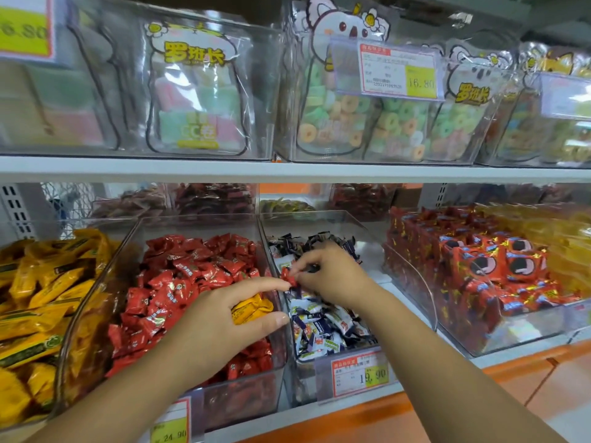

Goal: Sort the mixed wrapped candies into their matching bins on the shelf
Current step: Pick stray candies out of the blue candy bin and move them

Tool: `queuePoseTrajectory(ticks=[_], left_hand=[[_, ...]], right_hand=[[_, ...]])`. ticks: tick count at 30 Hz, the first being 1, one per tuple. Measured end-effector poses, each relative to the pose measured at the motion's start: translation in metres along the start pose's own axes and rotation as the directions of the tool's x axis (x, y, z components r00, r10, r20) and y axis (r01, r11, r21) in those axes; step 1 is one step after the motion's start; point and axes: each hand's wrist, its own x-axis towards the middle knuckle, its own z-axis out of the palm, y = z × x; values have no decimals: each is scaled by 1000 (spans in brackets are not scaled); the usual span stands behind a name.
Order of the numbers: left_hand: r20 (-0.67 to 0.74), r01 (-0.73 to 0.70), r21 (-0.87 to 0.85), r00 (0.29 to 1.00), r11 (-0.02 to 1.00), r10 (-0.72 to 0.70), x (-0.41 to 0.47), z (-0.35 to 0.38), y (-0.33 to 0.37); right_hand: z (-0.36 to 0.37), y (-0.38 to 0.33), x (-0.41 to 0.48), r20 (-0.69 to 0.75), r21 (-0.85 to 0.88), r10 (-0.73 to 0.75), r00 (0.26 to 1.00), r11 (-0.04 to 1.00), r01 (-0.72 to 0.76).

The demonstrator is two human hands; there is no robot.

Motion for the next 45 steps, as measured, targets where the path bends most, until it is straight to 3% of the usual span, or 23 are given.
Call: queuePoseTrajectory(ticks=[3,8,10,12,14,16,18,20,21,23,26,31,34,37,40,42,45], left_hand=[[2,11,14,1000,1000,-11,0,0,0],[21,36,10,999,999,-36,-2,0,1],[21,35,4,999,999,-35,-2,-1,1],[26,48,-18,999,999,-47,-2,-1,2],[28,49,-21,998,999,-49,-2,-1,3],[33,49,-9,998,999,-48,-3,-2,3],[46,52,-20,998,998,-51,-4,-2,4],[57,51,-16,997,999,-50,-4,-3,5],[59,47,-10,997,999,-47,-3,-3,4],[65,47,-15,997,999,-46,-3,-3,4],[77,64,-16,995,998,-63,-4,-4,5],[84,97,-25,992,995,-94,-4,-4,4],[96,113,-33,989,993,-109,-4,-4,7],[95,125,-37,988,992,-121,-2,-3,7],[102,116,-15,988,993,-114,-2,-2,6],[104,120,0,987,993,-119,-2,-3,6],[98,125,36,987,992,-128,-2,-4,4]], right_hand=[[-21,3,-5,-57,209,83,995,975,-69],[-42,-17,-10,-121,338,110,987,939,-63],[-40,-37,-11,-129,467,52,990,884,15],[-33,-52,-7,-34,513,-52,998,856,62],[-25,-54,-4,24,447,-71,997,893,53],[-29,-42,-5,19,263,-49,999,964,42],[-36,-25,-14,252,92,-28,967,996,5],[-38,-16,-28,586,-28,51,809,999,-42],[-34,-15,-33,657,-102,95,748,994,-36],[-17,-11,-35,643,-204,119,757,979,19],[1,-4,-24,490,-300,76,868,950,85],[-42,18,-2,336,-493,190,923,870,0],[-69,11,-4,428,-489,261,865,872,-21],[-65,-17,-14,601,-489,139,787,843,225],[-23,-22,-21,747,-328,47,664,894,306],[-3,-9,-18,752,-330,29,658,882,338],[-5,11,-8,690,-412,-19,724,812,414]])
